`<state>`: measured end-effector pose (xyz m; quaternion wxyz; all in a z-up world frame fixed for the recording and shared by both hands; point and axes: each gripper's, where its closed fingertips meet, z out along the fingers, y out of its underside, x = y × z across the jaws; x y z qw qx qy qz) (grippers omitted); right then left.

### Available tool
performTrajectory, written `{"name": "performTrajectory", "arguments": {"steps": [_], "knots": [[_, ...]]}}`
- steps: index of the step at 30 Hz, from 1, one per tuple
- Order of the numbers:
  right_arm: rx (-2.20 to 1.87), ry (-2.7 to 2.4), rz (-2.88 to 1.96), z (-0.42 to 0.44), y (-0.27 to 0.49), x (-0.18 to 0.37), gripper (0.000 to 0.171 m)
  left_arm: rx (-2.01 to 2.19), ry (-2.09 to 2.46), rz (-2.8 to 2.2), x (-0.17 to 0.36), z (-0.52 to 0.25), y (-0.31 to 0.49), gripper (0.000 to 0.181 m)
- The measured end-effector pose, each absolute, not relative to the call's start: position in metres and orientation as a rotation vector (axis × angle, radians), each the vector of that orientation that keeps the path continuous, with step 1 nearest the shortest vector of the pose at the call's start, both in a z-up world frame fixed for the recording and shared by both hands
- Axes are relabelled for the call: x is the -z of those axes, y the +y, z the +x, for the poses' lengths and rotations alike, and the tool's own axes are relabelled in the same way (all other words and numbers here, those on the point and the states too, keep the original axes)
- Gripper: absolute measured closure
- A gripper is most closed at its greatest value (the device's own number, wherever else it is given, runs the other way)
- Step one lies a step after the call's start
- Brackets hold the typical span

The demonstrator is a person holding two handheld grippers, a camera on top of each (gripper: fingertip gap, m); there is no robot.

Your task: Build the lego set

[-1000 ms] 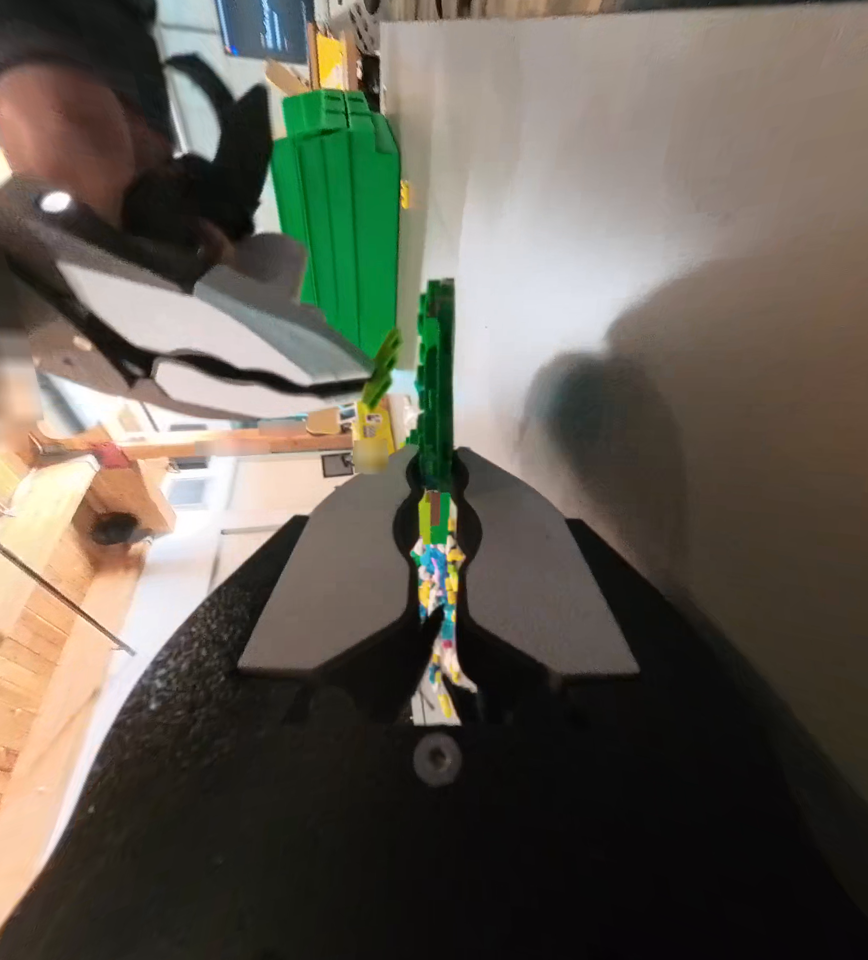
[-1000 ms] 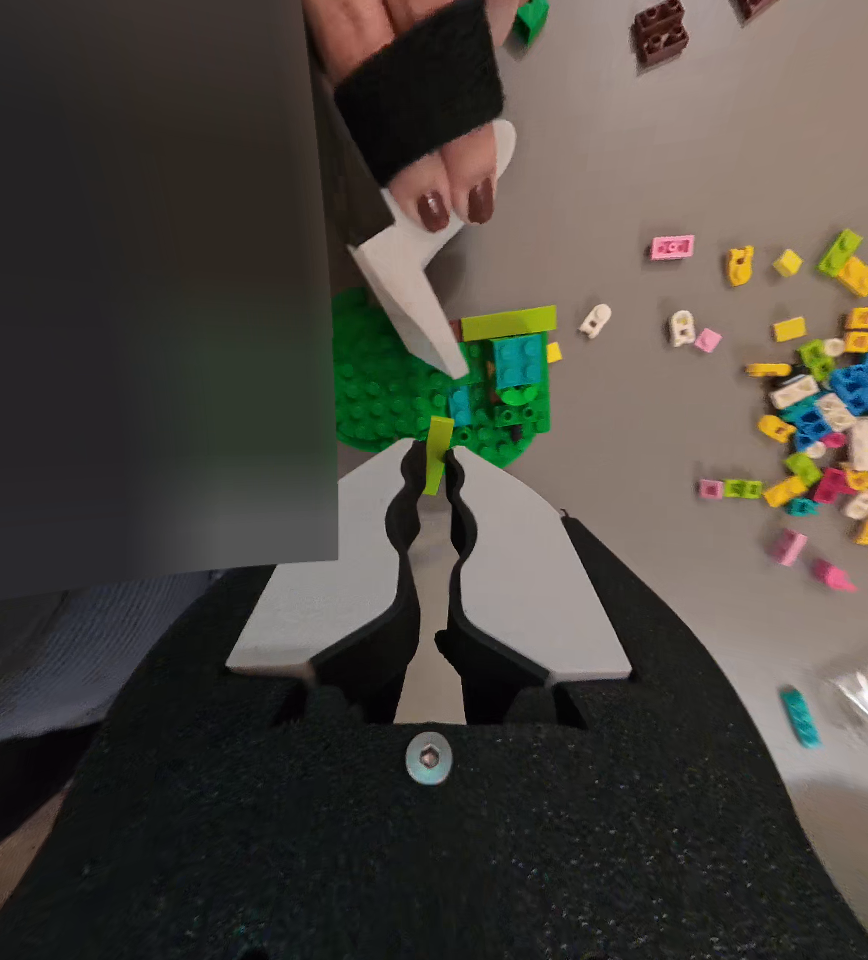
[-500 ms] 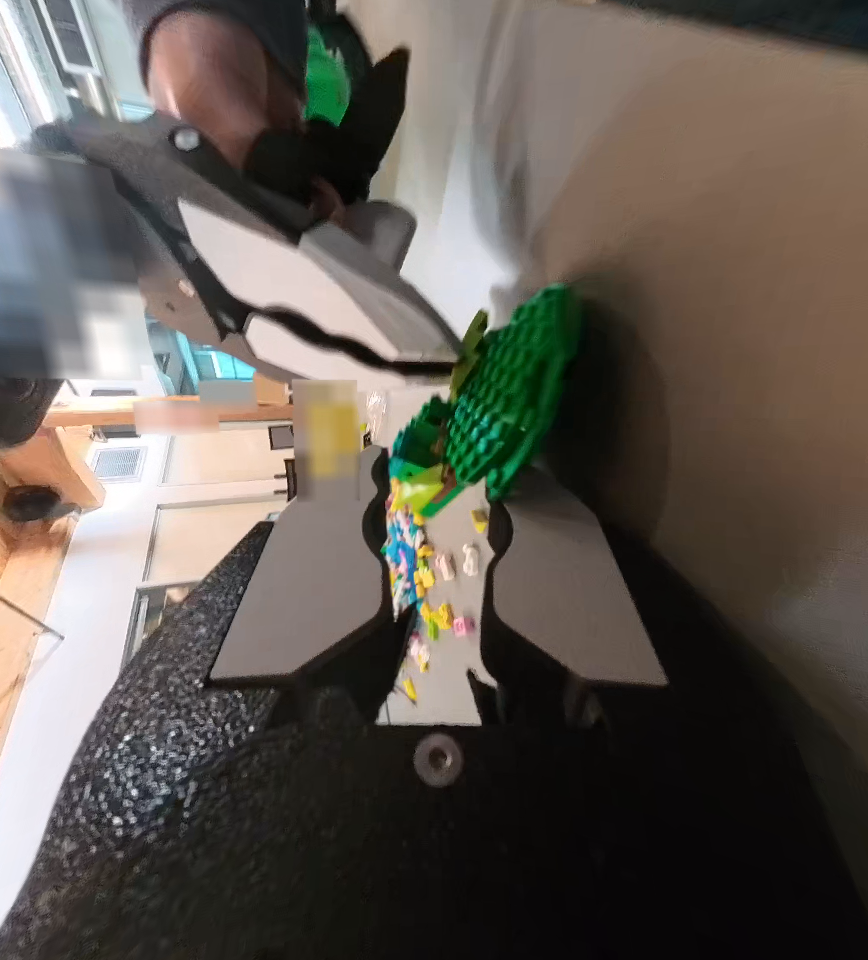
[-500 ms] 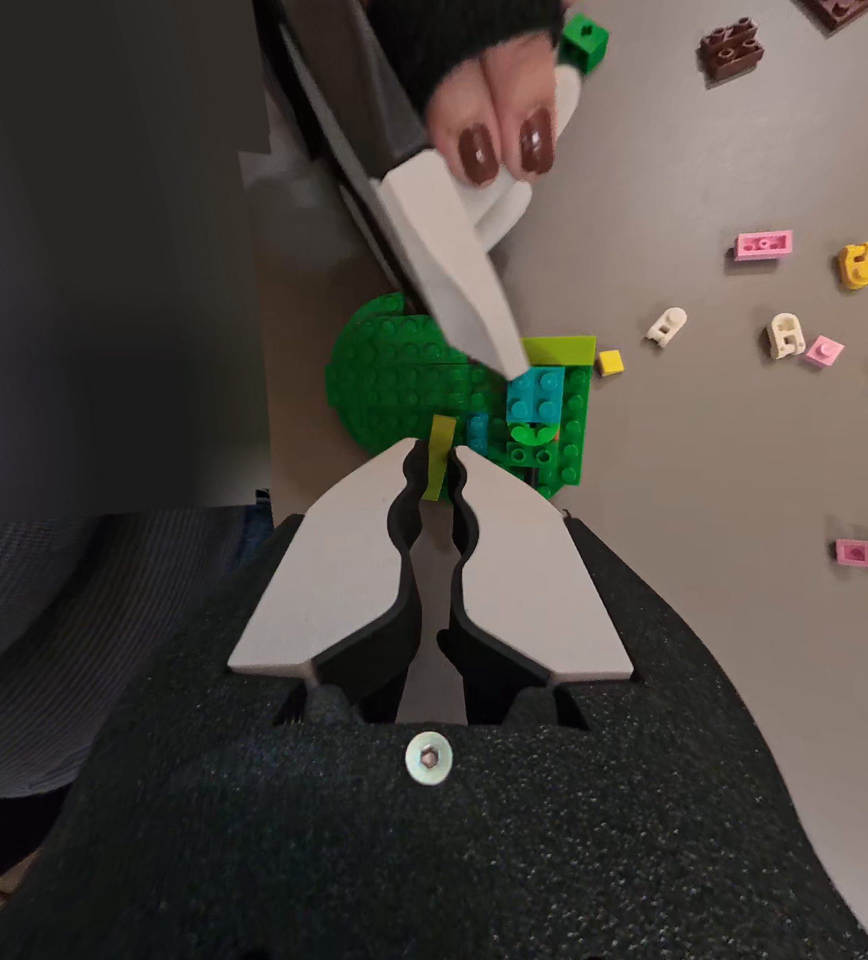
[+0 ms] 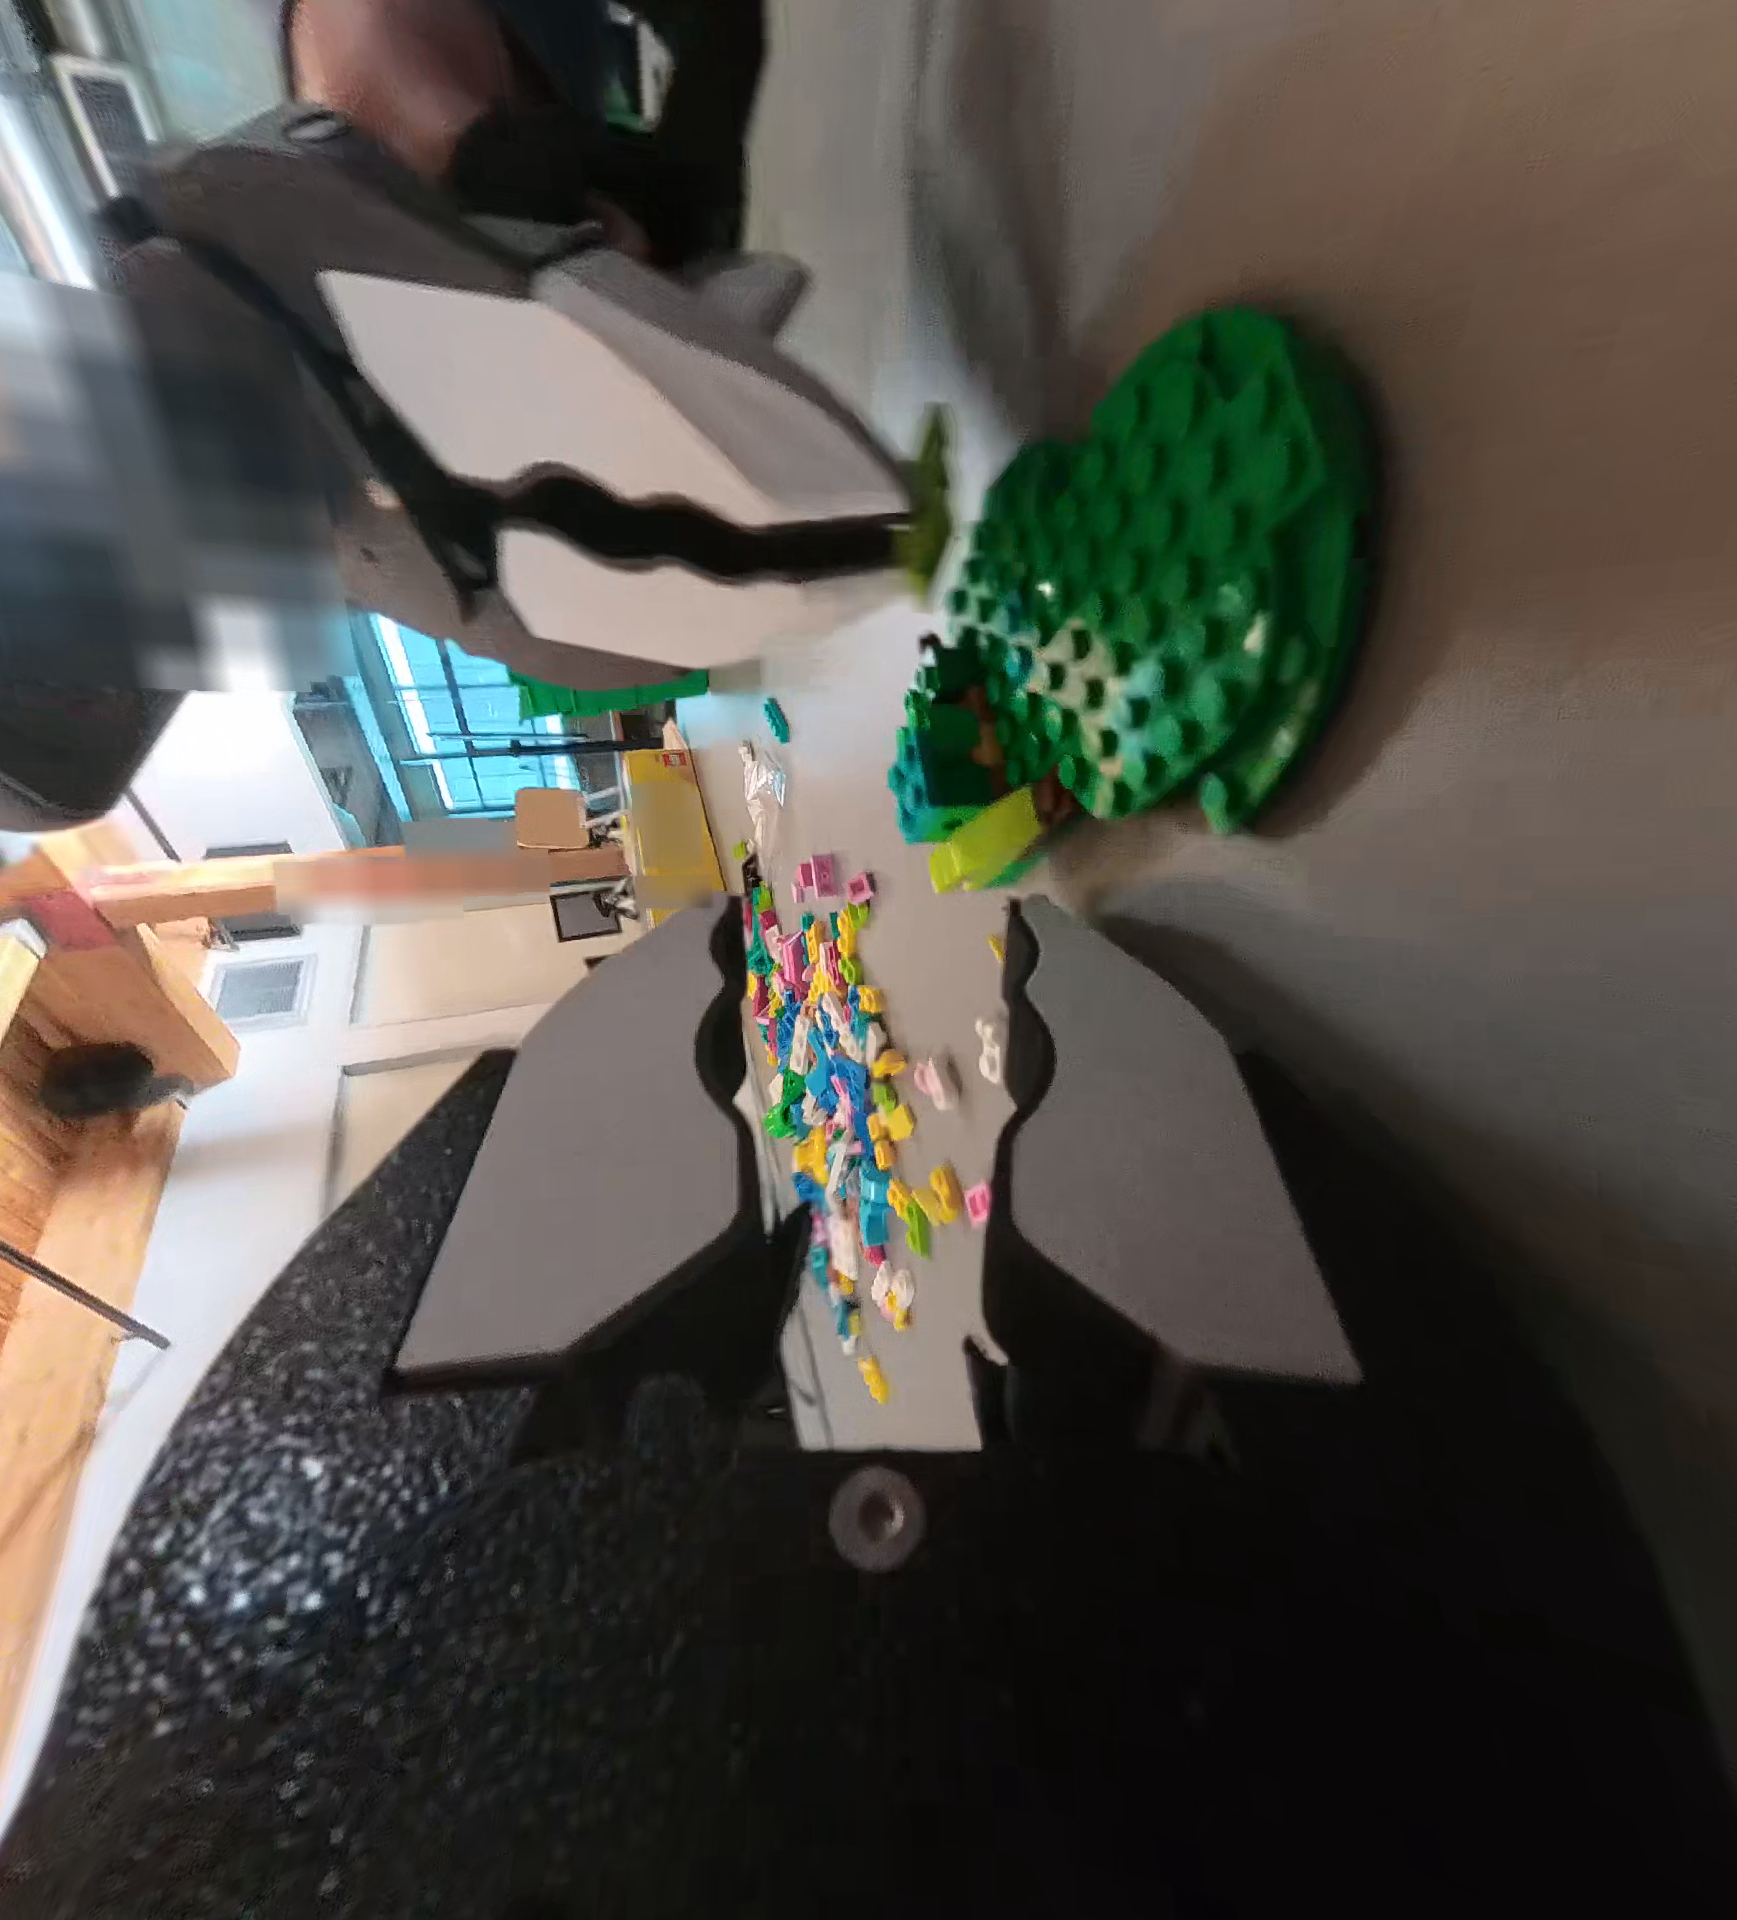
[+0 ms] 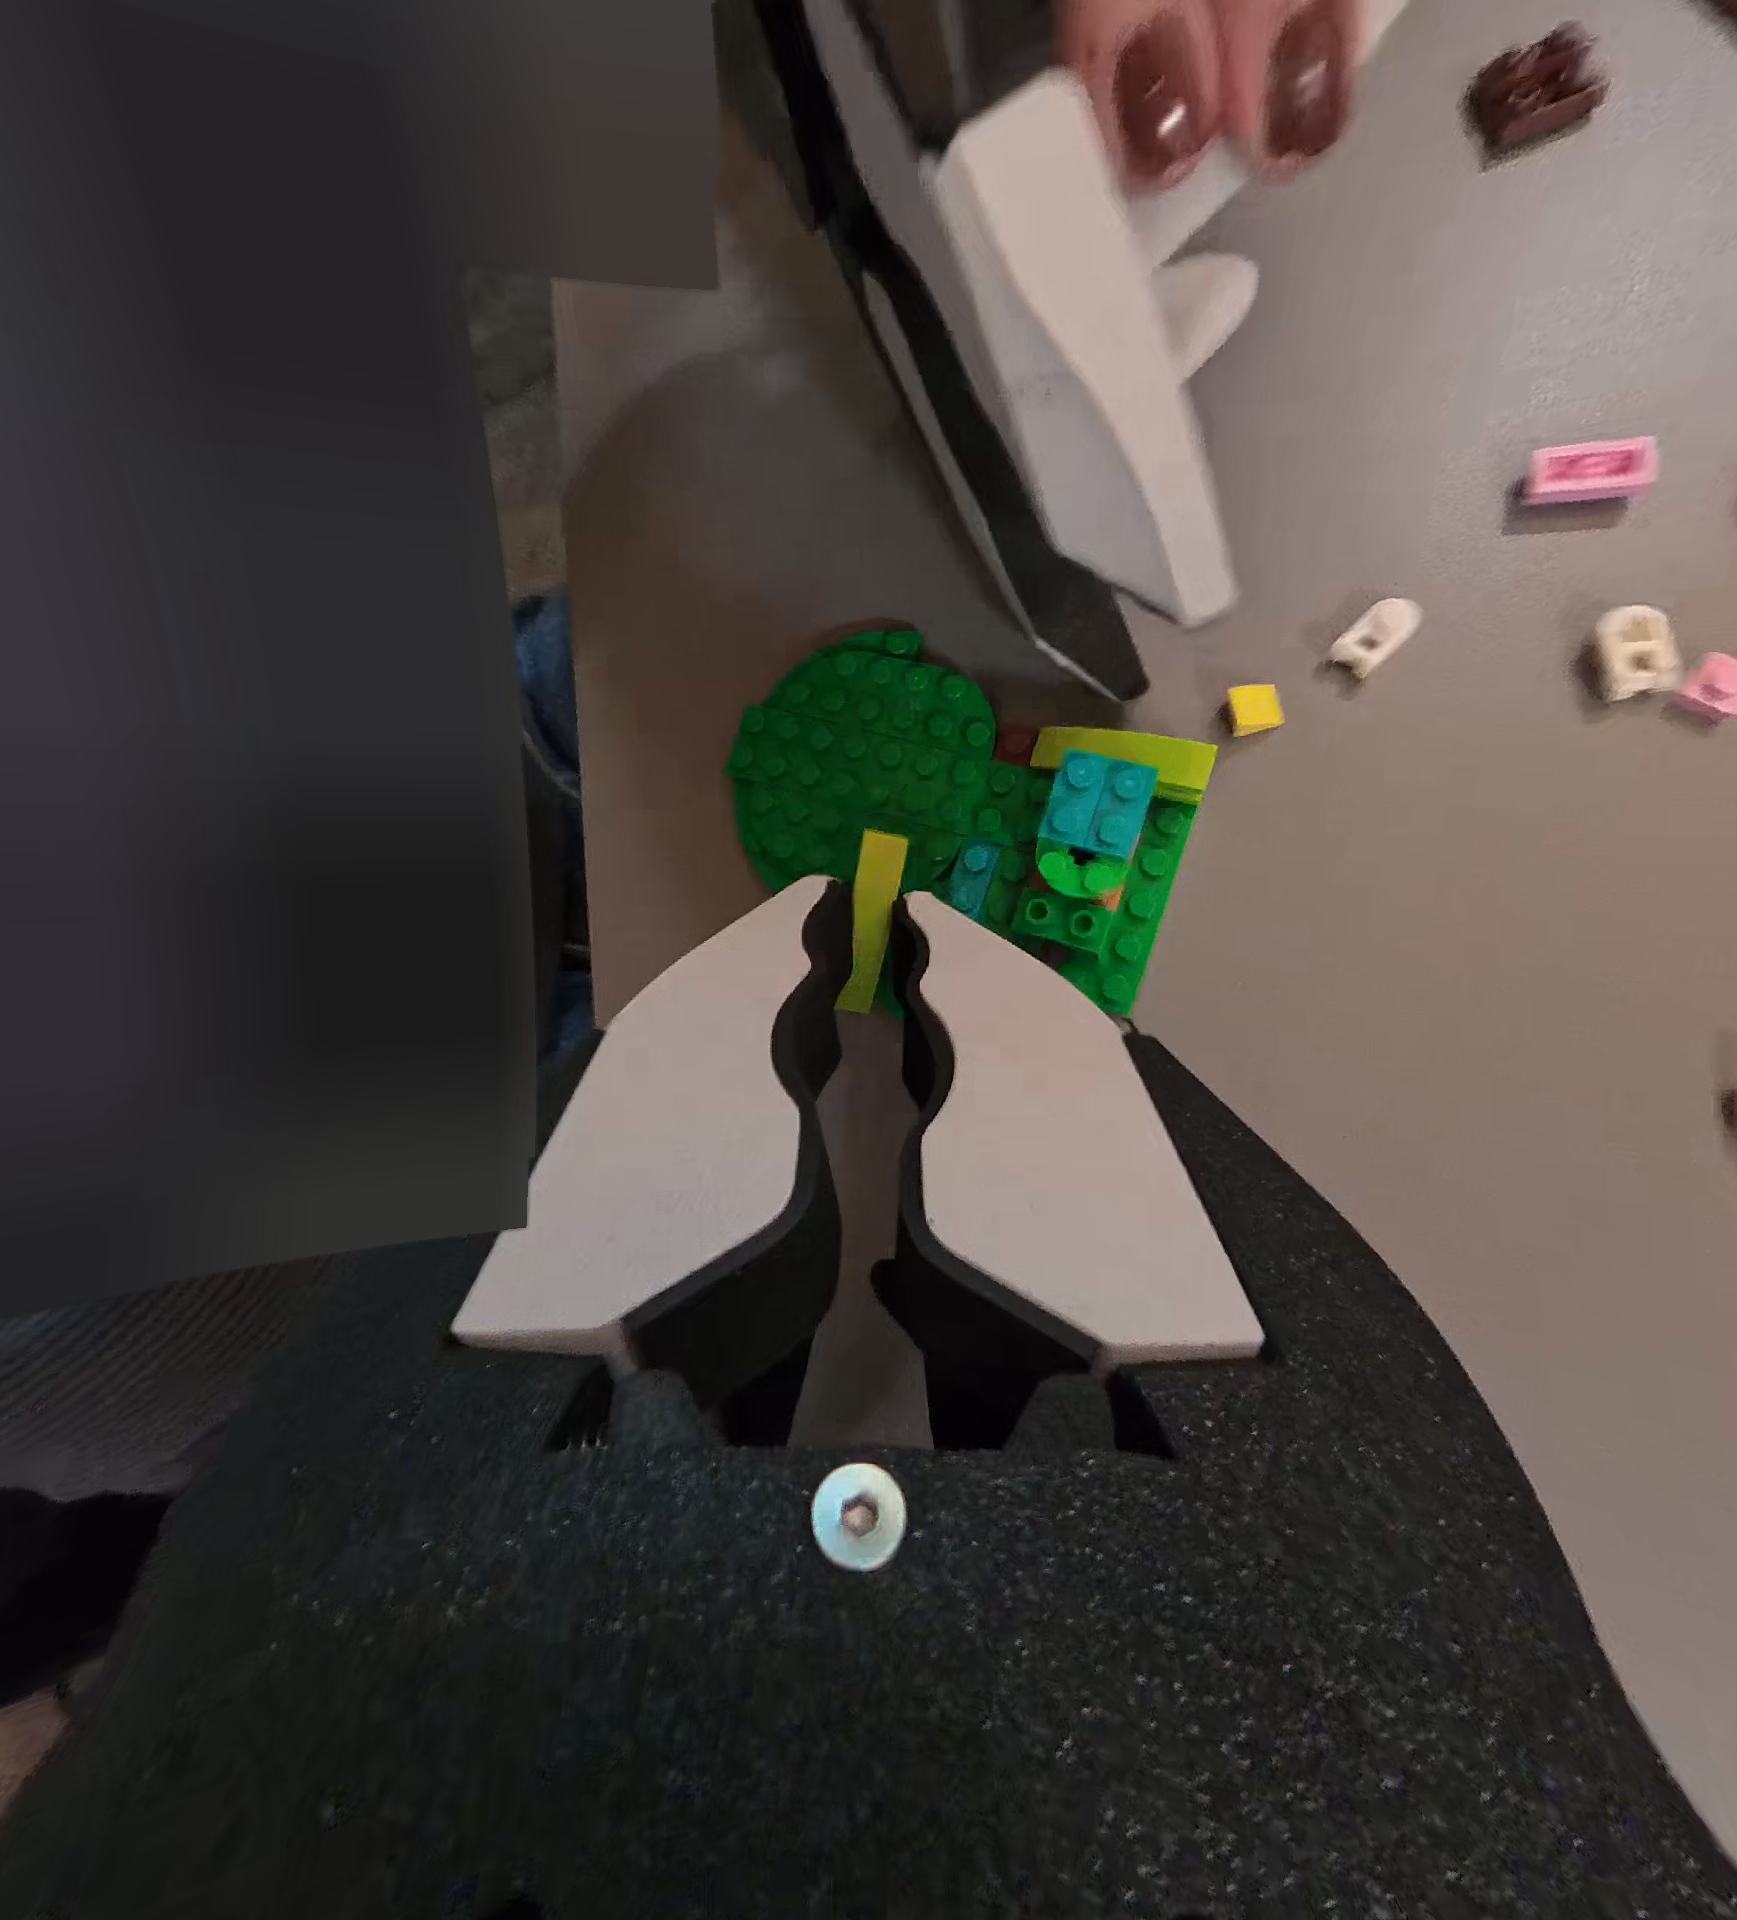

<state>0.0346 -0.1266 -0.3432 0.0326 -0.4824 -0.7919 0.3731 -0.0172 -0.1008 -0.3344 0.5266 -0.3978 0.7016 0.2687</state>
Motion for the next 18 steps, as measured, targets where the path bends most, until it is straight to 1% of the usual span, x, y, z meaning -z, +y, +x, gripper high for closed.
{"name": "performTrajectory", "arguments": {"steps": [2,4,6,8,10,13,18], "knots": [[-1.204,-2.316,-1.511,0.033,-0.115,0.328,0.165,-0.685,1.706,-0.9,0.333,-0.026,-0.105,0.143],[-1.148,-2.183,-1.558,0.033,-0.095,0.321,0.165,-0.667,1.697,-0.92,0.33,-0.034,-0.108,0.148],[-1.018,-2.038,-1.606,0.033,-0.072,0.321,0.165,-0.596,1.681,-0.997,0.326,-0.038,-0.112,0.147],[-1.02,-1.922,-1.664,0.032,-0.063,0.32,0.165,-0.451,1.661,-1.099,0.325,-0.034,-0.12,0.145],[-1.056,-1.865,-1.702,0.034,-0.06,0.32,0.165,-0.337,1.652,-1.205,0.325,-0.027,-0.129,0.139],[-1.029,-1.844,-1.7,0.035,-0.054,0.323,0.165,-0.317,1.66,-1.32,0.331,-0.019,-0.135,0.136],[-1.002,-1.872,-1.6,0.026,-0.056,0.324,0.165,-0.371,1.538,-1.551,0.333,-0.016,-0.127,0.141]]}}
